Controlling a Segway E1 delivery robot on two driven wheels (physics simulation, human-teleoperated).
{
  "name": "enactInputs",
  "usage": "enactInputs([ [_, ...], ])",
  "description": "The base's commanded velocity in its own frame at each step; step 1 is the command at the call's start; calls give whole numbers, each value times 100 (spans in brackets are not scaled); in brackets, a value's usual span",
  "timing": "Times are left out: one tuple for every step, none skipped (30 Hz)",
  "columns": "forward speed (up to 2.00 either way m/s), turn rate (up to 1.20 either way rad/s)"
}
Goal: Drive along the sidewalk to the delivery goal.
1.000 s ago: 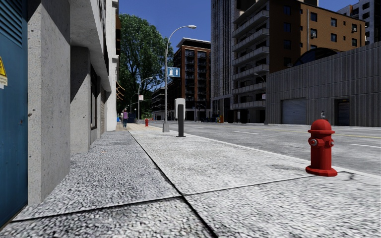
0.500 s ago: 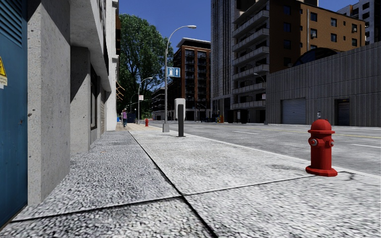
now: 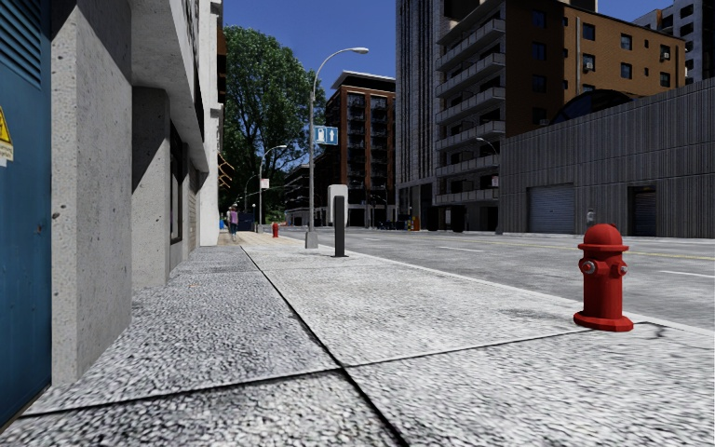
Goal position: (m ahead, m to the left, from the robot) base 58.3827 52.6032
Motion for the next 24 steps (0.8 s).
enactInputs([
  [1, 0],
  [26, 0],
  [26, 0],
  [42, 0],
  [178, 0],
  [200, 0],
  [200, 0],
  [200, 0],
  [200, 0],
  [200, 0],
  [200, 0],
  [200, 0],
  [200, 0],
  [200, 0],
  [200, 0],
  [200, 0],
  [200, 0],
  [200, 0],
  [200, 0],
  [200, 0],
  [199, 0],
  [199, 0],
  [199, 0],
  [199, 0],
])
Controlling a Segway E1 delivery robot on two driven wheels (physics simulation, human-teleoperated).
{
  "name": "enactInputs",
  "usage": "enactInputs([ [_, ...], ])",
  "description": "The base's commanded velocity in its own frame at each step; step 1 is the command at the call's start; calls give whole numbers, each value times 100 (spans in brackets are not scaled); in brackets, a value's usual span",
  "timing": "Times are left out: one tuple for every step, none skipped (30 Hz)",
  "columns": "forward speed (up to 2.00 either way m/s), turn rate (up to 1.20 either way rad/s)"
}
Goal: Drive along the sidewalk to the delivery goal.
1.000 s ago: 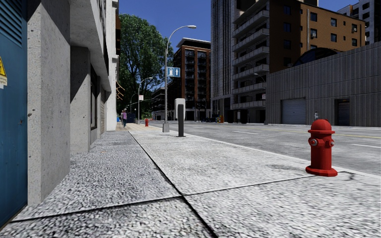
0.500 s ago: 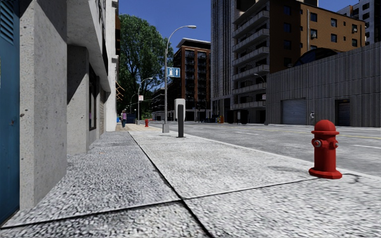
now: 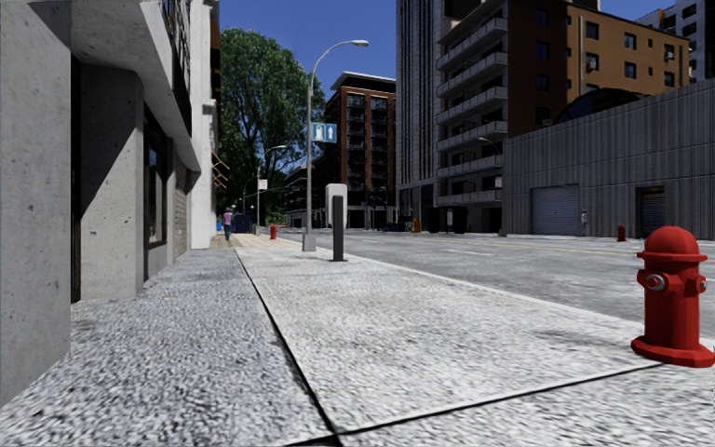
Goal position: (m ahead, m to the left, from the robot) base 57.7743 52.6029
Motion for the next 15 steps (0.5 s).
enactInputs([
  [199, 0],
  [199, 0],
  [199, 0],
  [199, 0],
  [199, 0],
  [199, 12],
  [199, 41],
  [199, 62],
  [199, 78],
  [199, 78],
  [199, 82],
  [198, 79],
  [198, 29],
  [198, 11],
  [198, 11],
])
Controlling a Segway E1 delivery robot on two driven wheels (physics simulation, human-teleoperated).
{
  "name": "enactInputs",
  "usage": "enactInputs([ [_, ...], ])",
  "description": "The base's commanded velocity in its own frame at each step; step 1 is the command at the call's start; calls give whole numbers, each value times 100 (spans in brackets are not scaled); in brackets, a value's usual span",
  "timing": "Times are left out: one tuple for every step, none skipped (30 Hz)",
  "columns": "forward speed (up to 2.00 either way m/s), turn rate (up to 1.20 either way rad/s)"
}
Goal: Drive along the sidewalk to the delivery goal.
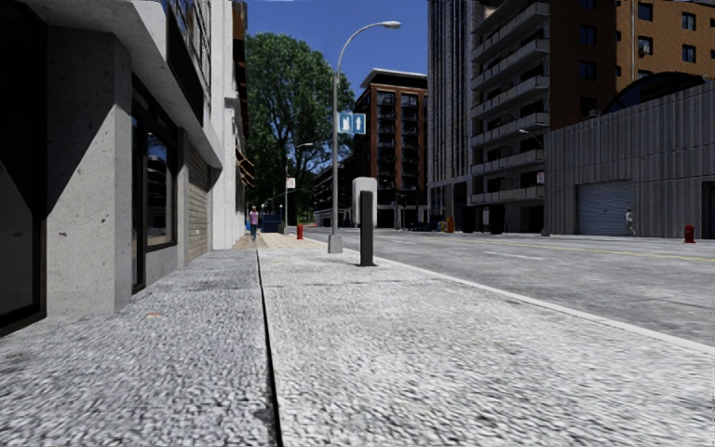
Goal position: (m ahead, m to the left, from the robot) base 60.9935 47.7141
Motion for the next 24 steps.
enactInputs([
  [198, 1],
  [198, 0],
  [198, 0],
  [198, 0],
  [198, 0],
  [198, 0],
  [198, 0],
  [198, 0],
  [198, 3],
  [198, 83],
  [198, 83],
  [197, 120],
  [197, 120],
  [197, 120],
  [197, 120],
  [197, 79],
  [197, 56],
  [197, 47],
  [197, 45],
  [197, 45],
  [197, 41],
  [197, 26],
  [197, 17],
  [197, 17],
])
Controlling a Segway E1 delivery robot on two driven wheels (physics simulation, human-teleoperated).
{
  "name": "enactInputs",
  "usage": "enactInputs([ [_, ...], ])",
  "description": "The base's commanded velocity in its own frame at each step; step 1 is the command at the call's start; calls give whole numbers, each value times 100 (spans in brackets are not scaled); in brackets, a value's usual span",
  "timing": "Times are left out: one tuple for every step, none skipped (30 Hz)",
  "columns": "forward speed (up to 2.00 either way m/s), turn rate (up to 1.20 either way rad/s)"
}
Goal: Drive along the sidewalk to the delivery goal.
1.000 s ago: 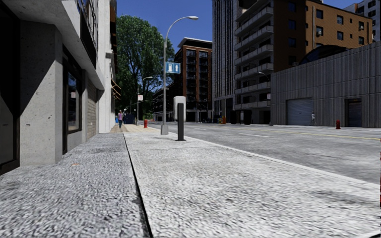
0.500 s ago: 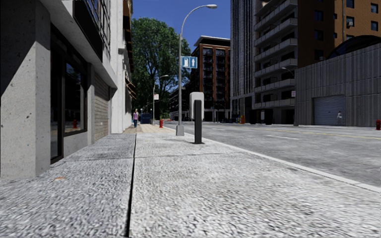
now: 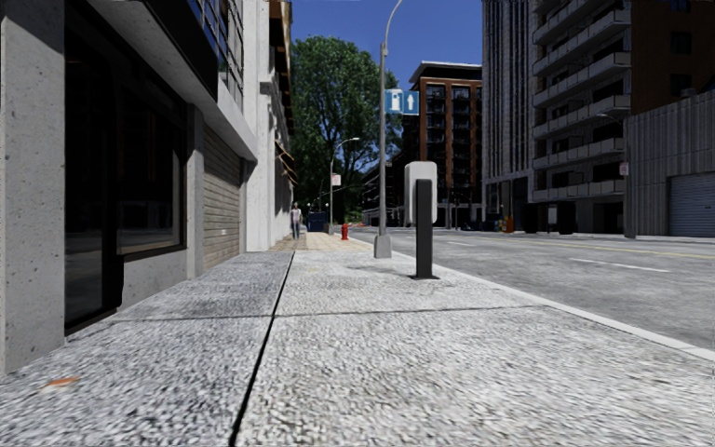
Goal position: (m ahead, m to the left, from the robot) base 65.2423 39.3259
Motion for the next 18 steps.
enactInputs([
  [197, 15],
  [197, 15],
  [197, 15],
  [197, 18],
  [197, 61],
  [197, 61],
  [197, 105],
  [197, 120],
  [197, 120],
  [197, 43],
  [197, 43],
  [197, 23],
  [197, 15],
  [197, 12],
  [197, 8],
  [197, 8],
  [197, 3],
  [197, 0],
])
